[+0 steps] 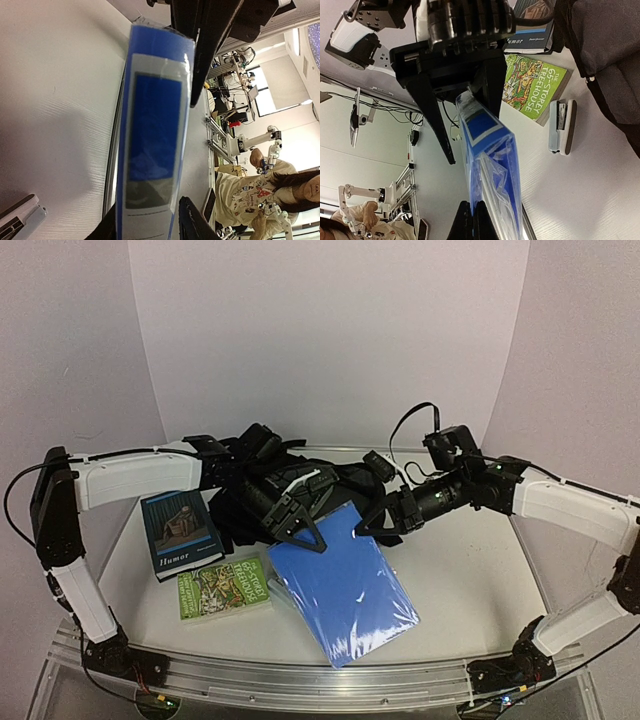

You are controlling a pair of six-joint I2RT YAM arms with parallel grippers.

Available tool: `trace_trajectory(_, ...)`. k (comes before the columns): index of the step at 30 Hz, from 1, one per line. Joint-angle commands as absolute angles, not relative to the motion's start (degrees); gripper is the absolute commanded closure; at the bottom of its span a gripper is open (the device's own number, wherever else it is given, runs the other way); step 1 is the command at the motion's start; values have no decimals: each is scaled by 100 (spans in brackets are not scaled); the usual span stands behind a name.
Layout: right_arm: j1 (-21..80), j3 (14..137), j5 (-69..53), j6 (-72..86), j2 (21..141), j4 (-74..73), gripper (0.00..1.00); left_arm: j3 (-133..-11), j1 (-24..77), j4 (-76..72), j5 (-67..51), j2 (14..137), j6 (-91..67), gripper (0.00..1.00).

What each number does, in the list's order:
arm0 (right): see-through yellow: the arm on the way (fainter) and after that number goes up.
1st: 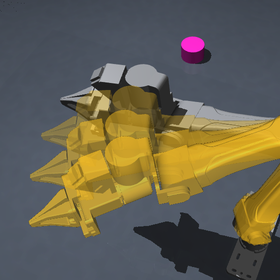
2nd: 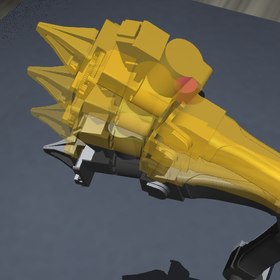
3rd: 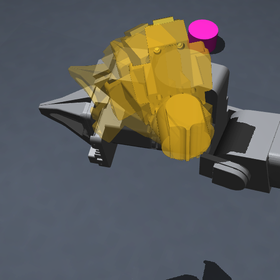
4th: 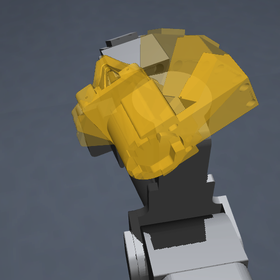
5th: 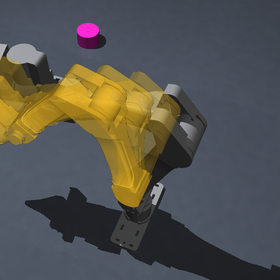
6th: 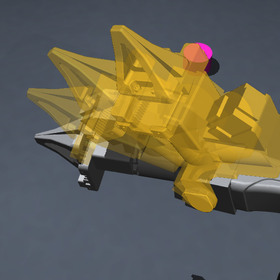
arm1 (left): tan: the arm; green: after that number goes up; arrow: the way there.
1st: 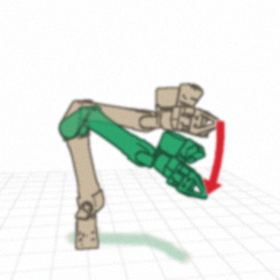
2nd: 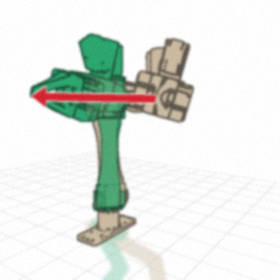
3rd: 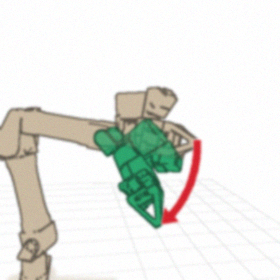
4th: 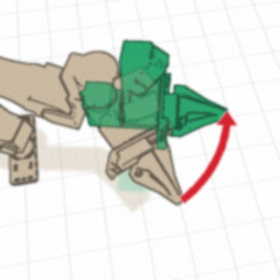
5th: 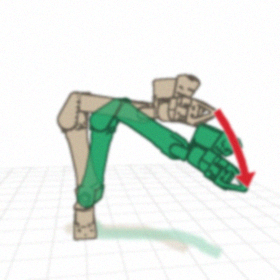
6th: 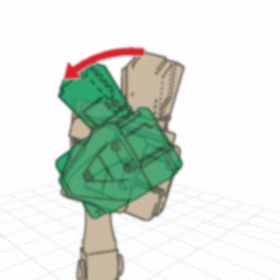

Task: Pack the student bag
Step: Pick up the files from the center of the board.

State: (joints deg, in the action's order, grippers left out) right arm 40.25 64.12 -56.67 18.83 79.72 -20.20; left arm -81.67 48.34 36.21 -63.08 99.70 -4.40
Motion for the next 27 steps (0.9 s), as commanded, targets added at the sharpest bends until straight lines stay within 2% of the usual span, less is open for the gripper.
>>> trace_trajectory(1,4052,6565,-5576,1692,8068,-1698,100,-8287,4850,3519,-6506,9930,-460,75)
trace_trajectory(3,4050,6564,-5426,1689,8110,-1681,96,-8237,4852,3467,-6454,9892,-503,83)
trace_trajectory(6,4043,6591,-4905,1775,8138,-1618,85,-8133,4852,3291,-6349,9810,-627,94)
trace_trajectory(9,4026,6603,-4368,1992,8103,-1414,64,-7950,4843,3046,-6201,9651,-822,99)
trace_trajectory(12,3979,6534,-3903,2364,8010,-1075,28,-7664,4794,2622,-5897,9423,-1138,100)
trace_trajectory(15,3860,6326,-3432,2824,7809,-611,6,-7317,4641,2072,-5440,9041,-1570,100)
trace_trajectory(17,3719,6072,-3264,3192,7659,-253,2,-7033,4486,1601,-5092,8737,-1941,100)
trace_trajectory(24,3152,4976,-3599,4208,7144,1527,2,-5962,3688,-444,-4117,7627,-3531,100)
trace_trajectory(27,3145,4671,-3942,4534,7078,2159,2,-5853,3535,-866,-3970,7440,-3910,100)
